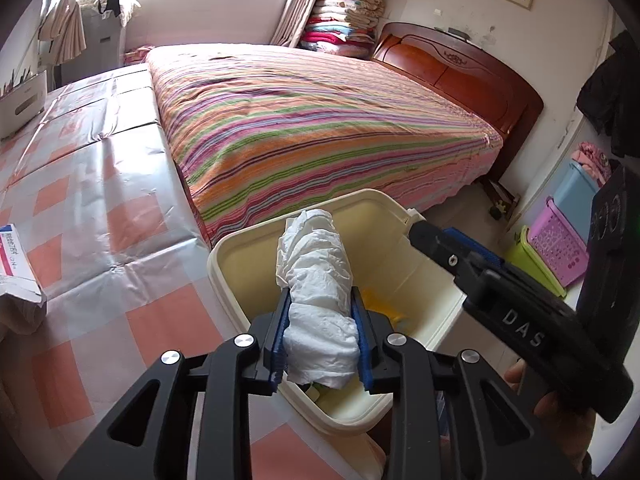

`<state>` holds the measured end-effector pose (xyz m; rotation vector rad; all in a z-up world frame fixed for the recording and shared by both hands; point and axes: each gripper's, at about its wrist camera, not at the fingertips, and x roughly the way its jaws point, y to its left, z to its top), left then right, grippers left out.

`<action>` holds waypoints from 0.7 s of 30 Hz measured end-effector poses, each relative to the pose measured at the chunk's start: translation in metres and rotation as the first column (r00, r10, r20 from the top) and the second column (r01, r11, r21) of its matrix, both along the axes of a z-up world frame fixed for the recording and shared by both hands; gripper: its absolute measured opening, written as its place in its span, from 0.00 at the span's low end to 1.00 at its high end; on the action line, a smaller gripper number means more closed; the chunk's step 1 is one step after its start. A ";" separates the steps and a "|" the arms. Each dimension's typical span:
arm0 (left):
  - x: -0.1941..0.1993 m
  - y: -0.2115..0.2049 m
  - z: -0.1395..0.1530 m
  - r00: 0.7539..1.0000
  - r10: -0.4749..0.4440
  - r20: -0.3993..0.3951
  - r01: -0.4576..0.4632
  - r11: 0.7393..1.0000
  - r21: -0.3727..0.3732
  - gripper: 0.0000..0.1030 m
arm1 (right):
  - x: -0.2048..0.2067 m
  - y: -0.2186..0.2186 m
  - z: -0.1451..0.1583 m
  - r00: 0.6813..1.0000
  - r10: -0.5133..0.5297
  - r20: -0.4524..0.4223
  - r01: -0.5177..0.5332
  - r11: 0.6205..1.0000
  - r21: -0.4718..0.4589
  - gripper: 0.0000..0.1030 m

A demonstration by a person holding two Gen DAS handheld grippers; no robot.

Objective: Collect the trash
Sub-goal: 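Carry tissue and wrapper over the cream bin and open both tools, then move both open tools back to the trash on the table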

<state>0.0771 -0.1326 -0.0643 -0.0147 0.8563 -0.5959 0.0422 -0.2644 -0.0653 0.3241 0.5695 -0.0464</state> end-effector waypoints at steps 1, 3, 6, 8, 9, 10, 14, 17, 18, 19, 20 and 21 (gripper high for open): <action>0.000 -0.001 -0.001 1.000 -0.006 0.000 0.006 1.000 0.004 0.33 | -0.001 0.000 0.001 1.000 -0.003 0.007 0.003 1.000 0.000 0.44; -0.001 -0.003 0.000 1.000 -0.008 0.013 0.008 1.000 0.002 0.56 | -0.004 -0.002 0.004 1.000 -0.011 0.027 0.011 1.000 0.007 0.44; -0.006 -0.001 0.005 0.998 0.007 0.058 -0.005 1.000 -0.027 0.69 | -0.007 -0.004 0.007 0.998 -0.018 0.052 0.017 1.000 0.010 0.44; -0.008 -0.002 0.008 0.997 0.011 0.076 -0.010 1.000 -0.012 0.73 | -0.009 -0.005 0.009 0.998 -0.023 0.066 0.023 1.000 0.009 0.44; -0.008 -0.003 0.008 0.997 0.007 0.074 -0.006 1.000 -0.009 0.73 | -0.010 -0.005 0.011 0.997 -0.027 0.075 0.026 1.000 0.011 0.44; -0.008 -0.002 0.009 0.998 0.005 0.070 -0.005 1.000 -0.011 0.73 | -0.011 -0.006 0.013 0.996 -0.030 0.090 0.028 0.999 0.019 0.44; -0.008 0.006 0.011 0.996 0.031 0.079 -0.030 0.999 -0.019 0.73 | -0.016 -0.005 0.021 0.991 -0.032 0.133 0.029 0.999 0.025 0.44; -0.007 0.017 0.014 0.994 0.058 0.087 -0.057 0.998 -0.024 0.73 | -0.014 -0.001 0.023 0.990 -0.019 0.139 0.016 1.000 0.022 0.44; -0.006 0.022 0.015 0.994 0.068 0.087 -0.065 0.997 -0.028 0.73 | -0.014 0.002 0.024 0.990 -0.013 0.142 0.009 1.000 0.025 0.44; -0.006 0.026 0.016 0.993 0.076 0.087 -0.074 0.997 -0.030 0.73 | -0.013 0.005 0.025 0.989 -0.007 0.144 0.004 1.000 0.025 0.44; -0.007 0.031 0.017 0.992 0.088 0.092 -0.086 0.996 -0.031 0.73 | -0.012 0.007 0.026 0.989 -0.005 0.148 0.001 1.000 0.024 0.44; -0.007 0.036 0.019 0.990 0.101 0.100 -0.099 0.995 -0.030 0.73 | -0.012 0.009 0.027 0.988 0.000 0.154 -0.004 1.000 0.027 0.44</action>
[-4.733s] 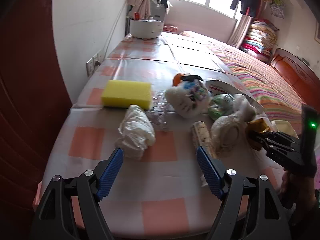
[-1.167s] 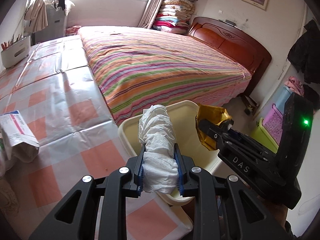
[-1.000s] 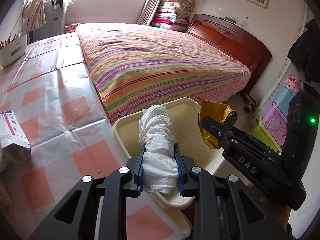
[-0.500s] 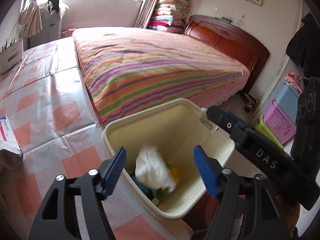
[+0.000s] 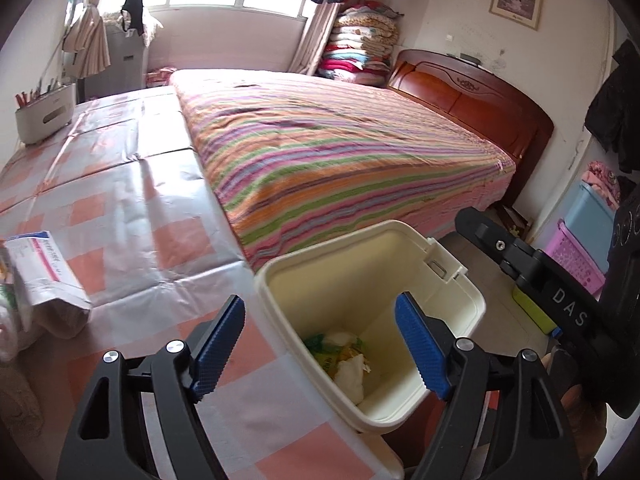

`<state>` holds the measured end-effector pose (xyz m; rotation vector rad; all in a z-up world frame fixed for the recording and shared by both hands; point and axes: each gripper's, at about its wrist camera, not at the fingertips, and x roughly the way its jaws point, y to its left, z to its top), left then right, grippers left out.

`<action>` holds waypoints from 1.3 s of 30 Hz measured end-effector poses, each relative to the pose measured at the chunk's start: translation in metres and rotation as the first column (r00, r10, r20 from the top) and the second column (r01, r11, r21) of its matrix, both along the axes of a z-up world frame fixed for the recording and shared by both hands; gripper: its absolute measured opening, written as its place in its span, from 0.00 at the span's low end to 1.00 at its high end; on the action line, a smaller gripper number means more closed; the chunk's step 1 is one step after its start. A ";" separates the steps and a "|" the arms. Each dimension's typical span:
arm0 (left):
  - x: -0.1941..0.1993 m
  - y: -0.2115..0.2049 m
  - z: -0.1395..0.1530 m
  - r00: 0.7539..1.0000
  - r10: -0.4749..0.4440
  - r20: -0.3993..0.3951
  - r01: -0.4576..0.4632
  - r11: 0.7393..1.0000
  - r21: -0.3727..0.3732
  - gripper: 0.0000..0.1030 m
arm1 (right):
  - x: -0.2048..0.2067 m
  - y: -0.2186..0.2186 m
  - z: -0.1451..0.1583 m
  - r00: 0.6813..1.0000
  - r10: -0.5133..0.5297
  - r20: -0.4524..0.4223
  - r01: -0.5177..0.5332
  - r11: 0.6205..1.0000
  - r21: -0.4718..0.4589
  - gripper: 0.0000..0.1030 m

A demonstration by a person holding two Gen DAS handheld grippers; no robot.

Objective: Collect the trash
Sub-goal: 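Move both open tools back to the trash on the table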

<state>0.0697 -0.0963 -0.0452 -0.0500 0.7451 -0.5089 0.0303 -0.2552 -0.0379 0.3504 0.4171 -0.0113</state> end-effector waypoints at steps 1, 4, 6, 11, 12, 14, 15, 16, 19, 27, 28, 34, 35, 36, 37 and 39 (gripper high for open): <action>-0.001 0.005 0.002 1.000 0.010 0.007 -0.010 1.000 0.002 0.73 | 0.000 0.002 0.001 1.000 0.005 0.006 -0.005 1.000 0.002 0.44; -0.005 0.022 0.009 0.998 0.045 0.040 -0.046 0.999 0.015 0.73 | 0.002 0.013 0.005 0.999 0.028 0.017 -0.028 1.000 0.003 0.44; -0.008 0.037 0.014 0.996 0.066 0.056 -0.067 0.998 0.016 0.73 | 0.005 0.024 0.006 0.998 0.052 0.017 -0.052 0.999 0.000 0.44; -0.018 0.080 0.027 0.989 0.127 0.077 -0.128 0.992 0.007 0.73 | 0.013 0.056 0.009 0.992 0.123 0.020 -0.123 0.992 -0.015 0.45; -0.020 0.090 0.029 0.986 0.142 0.082 -0.142 0.990 0.002 0.73 | 0.014 0.063 0.010 0.990 0.140 0.021 -0.139 0.990 -0.016 0.46; -0.028 0.111 0.035 0.980 0.176 0.095 -0.176 0.984 -0.005 0.73 | 0.016 0.076 0.011 0.985 0.172 0.022 -0.171 0.985 -0.022 0.47; -0.030 0.118 0.036 0.978 0.184 0.096 -0.184 0.983 -0.009 0.73 | 0.016 0.085 0.012 0.982 0.189 0.021 -0.188 0.982 -0.029 0.47; -0.033 0.128 0.038 0.975 0.197 0.098 -0.197 0.980 -0.013 0.73 | 0.017 0.092 0.013 0.979 0.203 0.021 -0.202 0.979 -0.034 0.48; -0.043 0.161 0.044 0.964 0.243 0.110 -0.243 0.970 -0.018 0.73 | 0.019 0.113 0.013 0.968 0.252 0.016 -0.251 0.967 -0.045 0.48; -0.059 0.232 0.040 0.925 0.369 0.092 -0.370 0.929 -0.009 0.73 | 0.024 0.176 0.010 0.926 0.377 -0.008 -0.376 0.924 -0.064 0.48; -0.061 0.239 0.040 0.919 0.383 0.092 -0.384 0.923 -0.011 0.73 | 0.025 0.183 0.010 0.920 0.391 -0.012 -0.391 0.918 -0.066 0.48; -0.073 0.273 0.039 0.883 0.458 0.106 -0.460 0.888 -0.006 0.73 | 0.028 0.232 0.006 0.873 0.487 -0.038 -0.488 0.867 -0.097 0.48; -0.073 0.279 0.038 0.876 0.471 0.105 -0.473 0.881 -0.001 0.73 | 0.029 0.241 0.006 0.865 0.501 -0.042 -0.502 0.858 -0.105 0.48; -0.074 0.284 0.037 0.872 0.479 0.103 -0.482 0.876 0.002 0.73 | 0.029 0.248 0.005 0.856 0.515 -0.046 -0.516 0.849 -0.109 0.48; -0.074 0.290 0.036 0.863 0.495 0.099 -0.498 0.867 0.005 0.73 | 0.029 0.254 0.003 0.847 0.530 -0.051 -0.532 0.840 -0.109 0.48; -0.073 0.302 0.033 0.849 0.521 0.085 -0.523 0.852 0.007 0.73 | 0.031 0.265 0.000 0.827 0.558 -0.062 -0.562 0.821 -0.107 0.48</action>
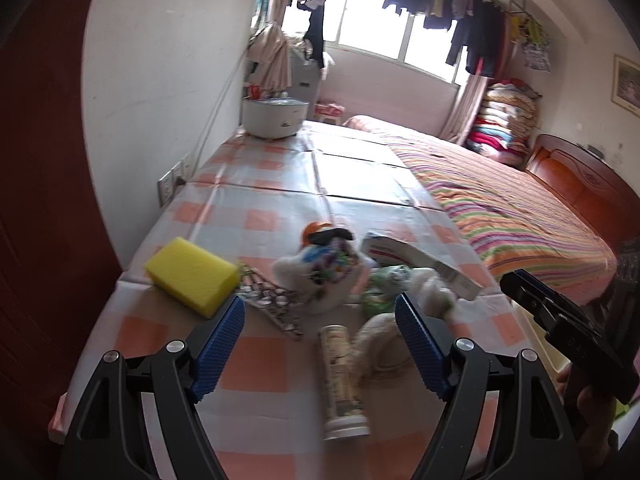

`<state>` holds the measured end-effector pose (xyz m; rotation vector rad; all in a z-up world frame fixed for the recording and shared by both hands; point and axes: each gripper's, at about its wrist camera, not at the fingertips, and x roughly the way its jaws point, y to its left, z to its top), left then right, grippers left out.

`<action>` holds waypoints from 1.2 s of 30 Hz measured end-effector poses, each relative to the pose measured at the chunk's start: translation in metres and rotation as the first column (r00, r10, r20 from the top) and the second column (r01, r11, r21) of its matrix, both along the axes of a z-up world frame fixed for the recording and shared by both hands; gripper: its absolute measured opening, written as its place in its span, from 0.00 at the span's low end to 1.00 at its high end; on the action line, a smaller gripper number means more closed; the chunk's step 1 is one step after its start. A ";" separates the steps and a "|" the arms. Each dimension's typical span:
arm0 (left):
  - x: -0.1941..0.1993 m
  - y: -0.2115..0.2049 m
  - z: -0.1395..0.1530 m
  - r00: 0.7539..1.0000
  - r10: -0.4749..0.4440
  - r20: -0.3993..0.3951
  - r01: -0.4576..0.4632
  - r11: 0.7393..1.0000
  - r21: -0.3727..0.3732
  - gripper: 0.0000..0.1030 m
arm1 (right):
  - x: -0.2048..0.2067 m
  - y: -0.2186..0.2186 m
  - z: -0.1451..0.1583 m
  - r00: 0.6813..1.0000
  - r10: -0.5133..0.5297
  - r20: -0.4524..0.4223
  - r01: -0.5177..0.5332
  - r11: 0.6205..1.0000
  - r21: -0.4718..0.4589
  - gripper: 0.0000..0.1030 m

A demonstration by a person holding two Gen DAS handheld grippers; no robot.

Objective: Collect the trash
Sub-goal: 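Move both open tools back to the trash on the table, then grasp the printed cylindrical can with left tool while right tool grasps green plastic bag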

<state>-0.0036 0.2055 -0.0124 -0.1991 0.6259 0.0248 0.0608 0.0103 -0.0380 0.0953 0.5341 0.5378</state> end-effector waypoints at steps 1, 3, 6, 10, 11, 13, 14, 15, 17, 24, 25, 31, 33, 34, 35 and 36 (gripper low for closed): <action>0.001 0.006 -0.002 1.000 0.013 -0.007 -0.013 1.000 -0.007 0.73 | 0.000 0.006 -0.001 1.000 0.015 -0.005 -0.015 1.000 -0.003 0.48; 0.001 0.019 -0.005 0.999 0.050 -0.021 -0.050 0.999 -0.017 0.73 | 0.001 0.018 -0.004 0.999 0.040 -0.009 -0.040 0.999 -0.012 0.48; 0.001 0.036 -0.009 0.995 0.088 -0.040 -0.089 0.996 -0.028 0.73 | 0.003 0.035 -0.008 0.997 0.074 -0.027 -0.074 0.997 -0.029 0.48; 0.000 0.048 -0.016 0.991 0.117 -0.069 -0.120 0.992 -0.040 0.73 | 0.014 0.050 -0.015 0.996 0.077 -0.048 -0.079 0.995 -0.056 0.48; 0.000 0.050 -0.018 0.990 0.119 -0.074 -0.122 0.992 -0.044 0.73 | 0.017 0.052 -0.016 0.996 0.070 -0.050 -0.073 0.995 -0.065 0.48; -0.001 0.051 -0.020 0.990 0.110 -0.086 -0.114 0.992 -0.045 0.73 | 0.023 0.053 -0.018 0.996 0.060 -0.063 -0.064 0.996 -0.065 0.48; -0.001 0.050 -0.021 0.990 0.105 -0.092 -0.110 0.993 -0.044 0.73 | 0.027 0.052 -0.019 0.996 0.047 -0.070 -0.052 0.996 -0.066 0.48; -0.001 0.049 -0.023 0.990 0.099 -0.099 -0.103 0.994 -0.040 0.73 | 0.030 0.052 -0.021 0.996 0.044 -0.078 -0.049 0.997 -0.067 0.48; 0.001 0.044 -0.026 0.990 0.078 -0.114 -0.082 0.996 -0.029 0.73 | 0.034 0.054 -0.024 0.995 0.034 -0.089 -0.041 0.996 -0.073 0.48; 0.004 0.016 -0.039 0.986 -0.012 -0.167 0.015 1.000 0.014 0.73 | 0.049 0.058 -0.038 0.988 0.019 -0.153 -0.031 0.996 -0.081 0.34; 0.004 0.011 -0.040 0.985 -0.022 -0.172 0.026 0.999 0.024 0.73 | 0.050 0.057 -0.040 0.986 0.020 -0.165 -0.033 0.997 -0.072 0.32; 0.007 -0.014 -0.049 0.974 -0.083 -0.212 0.095 0.994 0.047 0.73 | 0.050 0.059 -0.039 0.985 0.032 -0.170 -0.044 0.997 -0.067 0.26; 0.009 -0.017 -0.051 0.970 -0.094 -0.224 0.108 0.993 0.049 0.73 | 0.047 0.061 -0.036 0.987 0.042 -0.155 -0.054 0.996 -0.071 0.24; 0.009 -0.018 -0.052 0.968 -0.097 -0.230 0.111 0.993 0.049 0.73 | 0.046 0.060 -0.034 0.988 0.045 -0.147 -0.055 0.996 -0.066 0.24; 0.010 -0.020 -0.054 0.966 -0.101 -0.237 0.116 0.992 0.049 0.73 | 0.044 0.058 -0.032 0.989 0.046 -0.140 -0.054 0.997 -0.057 0.24; 0.011 -0.021 -0.054 0.964 -0.105 -0.245 0.121 0.991 0.051 0.73 | 0.043 0.057 -0.030 0.990 0.048 -0.135 -0.055 0.997 -0.050 0.23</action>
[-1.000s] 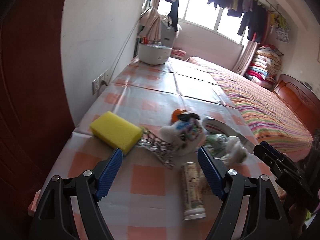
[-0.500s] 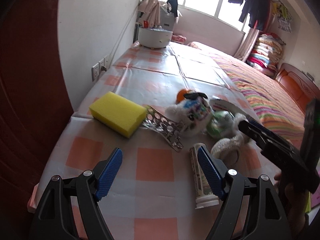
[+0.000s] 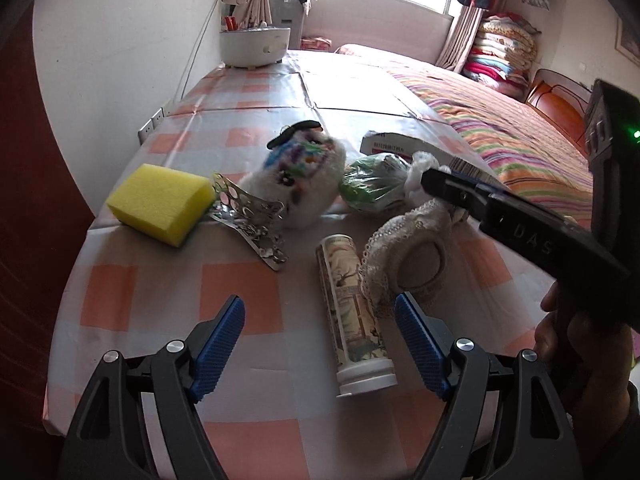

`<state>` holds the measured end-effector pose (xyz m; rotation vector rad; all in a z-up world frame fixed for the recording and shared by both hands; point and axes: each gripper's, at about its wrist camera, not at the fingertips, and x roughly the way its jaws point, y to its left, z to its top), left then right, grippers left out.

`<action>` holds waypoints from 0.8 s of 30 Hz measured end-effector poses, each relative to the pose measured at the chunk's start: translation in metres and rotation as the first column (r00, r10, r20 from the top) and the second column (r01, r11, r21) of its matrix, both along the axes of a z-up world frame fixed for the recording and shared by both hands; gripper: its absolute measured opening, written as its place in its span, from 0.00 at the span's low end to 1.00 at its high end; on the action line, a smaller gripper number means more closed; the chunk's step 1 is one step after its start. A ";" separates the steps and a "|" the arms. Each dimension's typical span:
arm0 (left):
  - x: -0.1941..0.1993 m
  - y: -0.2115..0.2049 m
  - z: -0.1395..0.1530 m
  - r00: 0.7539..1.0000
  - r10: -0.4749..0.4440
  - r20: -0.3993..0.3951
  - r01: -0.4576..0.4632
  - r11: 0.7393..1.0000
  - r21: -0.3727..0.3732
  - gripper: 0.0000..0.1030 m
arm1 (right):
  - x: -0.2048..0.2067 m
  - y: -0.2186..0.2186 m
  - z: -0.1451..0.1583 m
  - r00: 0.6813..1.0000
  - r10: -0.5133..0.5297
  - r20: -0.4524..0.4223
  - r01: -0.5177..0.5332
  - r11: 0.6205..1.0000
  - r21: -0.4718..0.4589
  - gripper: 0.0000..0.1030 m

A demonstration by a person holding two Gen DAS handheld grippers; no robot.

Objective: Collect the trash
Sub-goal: 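Grasp the printed cylindrical can with left tool while right tool grasps green plastic bag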

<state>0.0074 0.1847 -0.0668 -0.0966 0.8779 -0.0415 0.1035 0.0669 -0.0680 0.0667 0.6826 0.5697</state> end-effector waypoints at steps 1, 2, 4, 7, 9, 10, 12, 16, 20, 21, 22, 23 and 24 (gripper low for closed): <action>0.000 -0.001 0.000 1.000 -0.005 -0.004 0.005 1.000 0.002 0.73 | -0.001 -0.003 0.003 1.000 -0.003 0.009 0.003 1.000 0.009 0.23; 0.000 -0.003 -0.002 1.000 -0.011 -0.010 0.011 1.000 0.004 0.73 | -0.003 -0.005 0.005 1.000 -0.008 0.020 0.007 1.000 0.018 0.23; 0.002 -0.005 -0.003 1.000 -0.021 -0.015 0.021 1.000 0.007 0.73 | -0.005 -0.011 0.010 0.999 -0.011 0.033 0.010 0.999 0.032 0.23; 0.002 -0.010 -0.006 0.999 -0.031 -0.026 0.032 0.999 0.016 0.73 | -0.009 -0.019 0.015 0.999 -0.024 0.049 0.021 0.998 0.052 0.23; 0.004 -0.013 -0.007 0.999 -0.032 -0.032 0.032 0.999 0.021 0.73 | -0.010 -0.024 0.017 0.998 -0.032 0.054 0.029 0.997 0.068 0.23; 0.005 -0.013 -0.008 0.999 -0.030 -0.037 0.031 0.999 0.023 0.73 | -0.011 -0.027 0.017 0.998 -0.034 0.053 0.030 0.997 0.075 0.23; 0.007 -0.015 -0.010 0.999 -0.008 -0.045 0.010 0.999 0.044 0.73 | -0.012 -0.032 0.019 0.997 -0.045 0.059 0.039 0.995 0.091 0.23; 0.009 -0.018 -0.017 0.997 -0.010 -0.081 0.015 0.998 0.061 0.73 | -0.013 -0.040 0.022 0.996 -0.056 0.065 0.049 0.993 0.107 0.24; 0.011 -0.018 -0.023 0.994 -0.013 -0.111 0.021 0.997 0.069 0.52 | -0.014 -0.044 0.024 0.996 -0.060 0.068 0.052 0.992 0.117 0.24; 0.010 -0.017 -0.023 0.995 -0.006 -0.103 0.014 0.997 0.081 0.46 | -0.015 -0.043 0.025 0.996 -0.061 0.070 0.052 0.991 0.120 0.24; 0.011 -0.017 -0.023 0.994 -0.005 -0.106 0.013 0.997 0.082 0.44 | -0.015 -0.043 0.025 0.995 -0.062 0.073 0.053 0.991 0.122 0.24; 0.011 -0.016 -0.023 0.994 -0.003 -0.106 0.011 0.997 0.082 0.42 | -0.016 -0.042 0.026 0.995 -0.062 0.076 0.052 0.991 0.120 0.24; 0.012 -0.015 -0.023 0.994 -0.001 -0.107 0.009 0.997 0.076 0.41 | -0.016 -0.041 0.026 0.995 -0.062 0.078 0.053 0.992 0.118 0.24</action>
